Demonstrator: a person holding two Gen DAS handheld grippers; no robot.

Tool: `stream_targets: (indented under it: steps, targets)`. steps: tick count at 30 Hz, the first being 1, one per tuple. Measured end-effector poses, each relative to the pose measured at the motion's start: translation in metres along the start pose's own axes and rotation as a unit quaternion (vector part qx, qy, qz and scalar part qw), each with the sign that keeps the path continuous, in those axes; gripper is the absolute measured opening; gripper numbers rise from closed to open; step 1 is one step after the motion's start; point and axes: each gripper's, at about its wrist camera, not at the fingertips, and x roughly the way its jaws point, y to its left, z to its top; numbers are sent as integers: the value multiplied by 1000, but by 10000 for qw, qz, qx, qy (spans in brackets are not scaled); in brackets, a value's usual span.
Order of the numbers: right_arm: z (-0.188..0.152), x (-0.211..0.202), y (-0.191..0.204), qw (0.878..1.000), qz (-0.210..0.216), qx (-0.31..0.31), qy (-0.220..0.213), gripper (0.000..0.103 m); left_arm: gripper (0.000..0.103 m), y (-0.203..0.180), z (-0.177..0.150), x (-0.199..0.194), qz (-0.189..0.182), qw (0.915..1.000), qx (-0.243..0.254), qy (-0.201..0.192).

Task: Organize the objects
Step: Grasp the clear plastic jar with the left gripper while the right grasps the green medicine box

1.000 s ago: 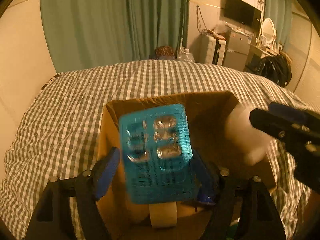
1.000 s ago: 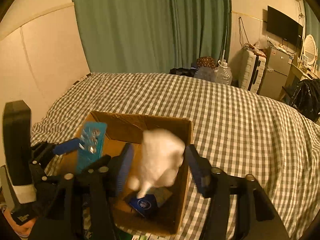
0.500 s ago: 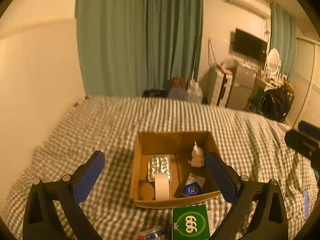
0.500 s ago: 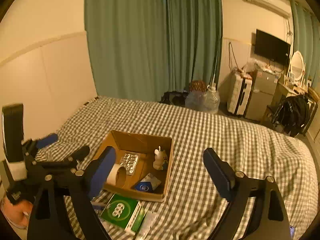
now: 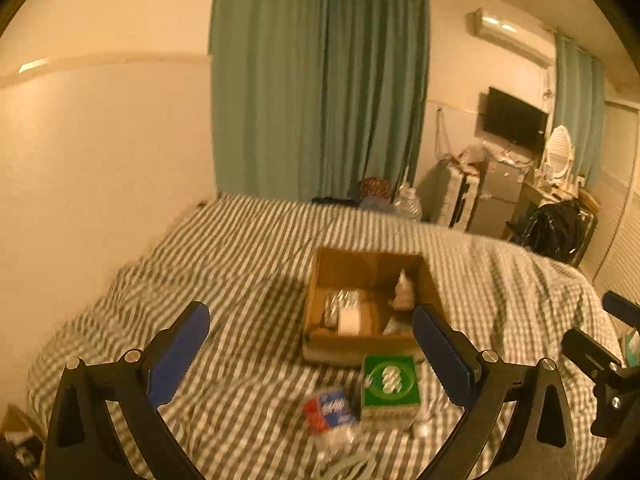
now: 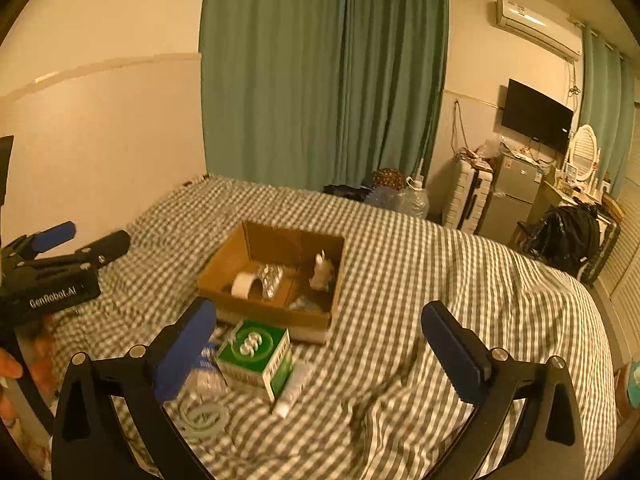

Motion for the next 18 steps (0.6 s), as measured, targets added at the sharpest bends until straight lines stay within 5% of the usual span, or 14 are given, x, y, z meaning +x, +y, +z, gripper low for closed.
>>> stream_targets:
  steps: [5, 10, 18]
  targets:
    - [-49, 28, 10, 9999, 7, 117, 51, 103, 103, 14, -48, 30, 177, 9991, -248, 292]
    - [-96, 82, 20, 9979, -48, 112, 632, 103, 103, 14, -103, 66, 432, 9970, -135, 624]
    - [-146, 145, 11, 9891, -141, 376, 1415, 103, 103, 1, -161, 112, 2, 9896, -264, 1412]
